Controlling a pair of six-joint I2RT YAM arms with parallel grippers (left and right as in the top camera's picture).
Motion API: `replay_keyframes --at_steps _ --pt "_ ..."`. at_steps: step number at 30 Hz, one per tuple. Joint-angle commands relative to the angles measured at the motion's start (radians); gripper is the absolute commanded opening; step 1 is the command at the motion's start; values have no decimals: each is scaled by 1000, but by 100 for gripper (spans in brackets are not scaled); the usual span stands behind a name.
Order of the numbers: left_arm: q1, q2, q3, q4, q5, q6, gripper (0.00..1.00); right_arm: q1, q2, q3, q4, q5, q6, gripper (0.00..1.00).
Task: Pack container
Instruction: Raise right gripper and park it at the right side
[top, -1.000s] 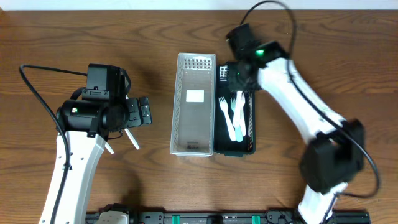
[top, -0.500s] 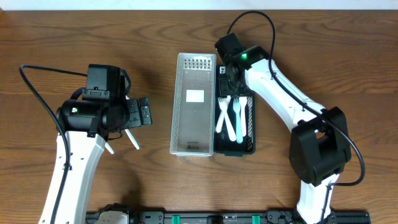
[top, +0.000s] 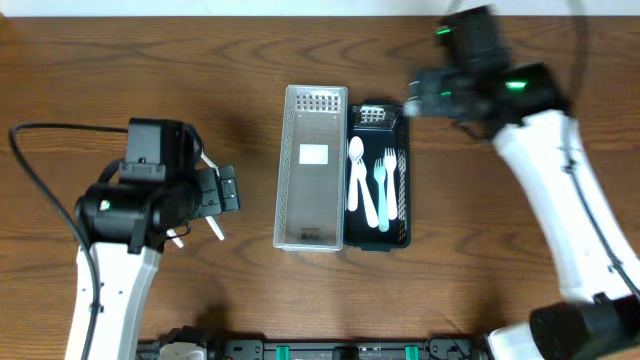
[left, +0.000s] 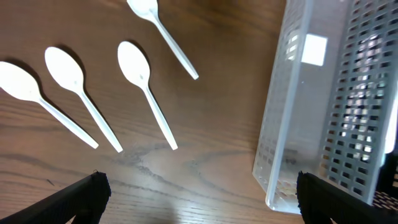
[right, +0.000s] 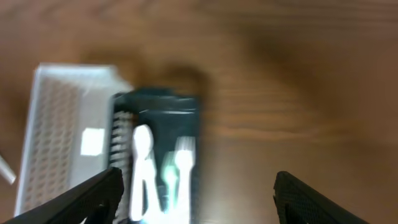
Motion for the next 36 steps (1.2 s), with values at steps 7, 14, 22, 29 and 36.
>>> replay_keyframes --at_steps 7,14,22,29,36 --pt "5 -31 7 4 -174 -189 98 -291 37 -121 -78 -60 -31 80" --pt "46 145 4 57 -171 -198 98 -327 37 -321 64 -61 -39 81" --pt "159 338 -26 169 -86 -263 98 -327 38 -383 116 -61 -46 82" --pt "207 495 -26 177 -52 -213 98 -328 38 -383 123 -61 -46 82" --pt "208 601 -50 235 39 -124 98 -328 38 -383 122 -61 -46 82"
